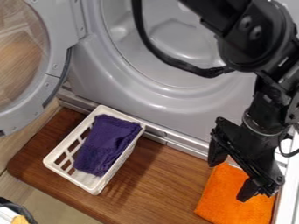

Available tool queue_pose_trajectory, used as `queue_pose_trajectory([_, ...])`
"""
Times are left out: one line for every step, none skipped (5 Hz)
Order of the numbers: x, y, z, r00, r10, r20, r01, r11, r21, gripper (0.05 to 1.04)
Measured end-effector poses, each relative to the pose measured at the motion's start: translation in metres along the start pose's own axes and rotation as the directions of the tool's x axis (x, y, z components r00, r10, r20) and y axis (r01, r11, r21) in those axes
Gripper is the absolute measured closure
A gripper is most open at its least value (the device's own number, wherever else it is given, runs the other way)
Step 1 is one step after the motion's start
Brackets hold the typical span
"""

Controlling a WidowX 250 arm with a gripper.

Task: Put the orange cloth in the washing machine

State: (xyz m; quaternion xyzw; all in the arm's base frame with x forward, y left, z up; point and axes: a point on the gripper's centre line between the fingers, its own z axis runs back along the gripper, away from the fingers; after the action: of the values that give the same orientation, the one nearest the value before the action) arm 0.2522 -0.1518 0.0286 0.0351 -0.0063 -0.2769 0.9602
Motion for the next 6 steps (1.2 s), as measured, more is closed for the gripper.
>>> queue_pose_trajectory([-0.004,0.000,-0.009,0.999,0.004,-0.034,-0.004,1.000,0.001,0.085])
queue_pose_trajectory([-0.001,0.000,-0.020,1.000,0.004,-0.020,-0.004,1.000,0.011,0.085])
queue_pose_trajectory([-0.002,0.000,-0.038,1.000,-0.005,0.016,0.005,1.000,0.014,0.085])
queue_pose_trajectory([-0.004,-0.002,-0.056,0.999,-0.025,0.042,0.025,1.000,0.010,0.085])
queue_pose_trajectory([0.001,-0.006,-0.069,0.994,-0.051,0.101,0.052,0.999,-0.007,0.085])
queue_pose_trajectory([0.009,-0.007,-0.081,0.987,-0.055,0.154,0.061,0.997,-0.036,0.085])
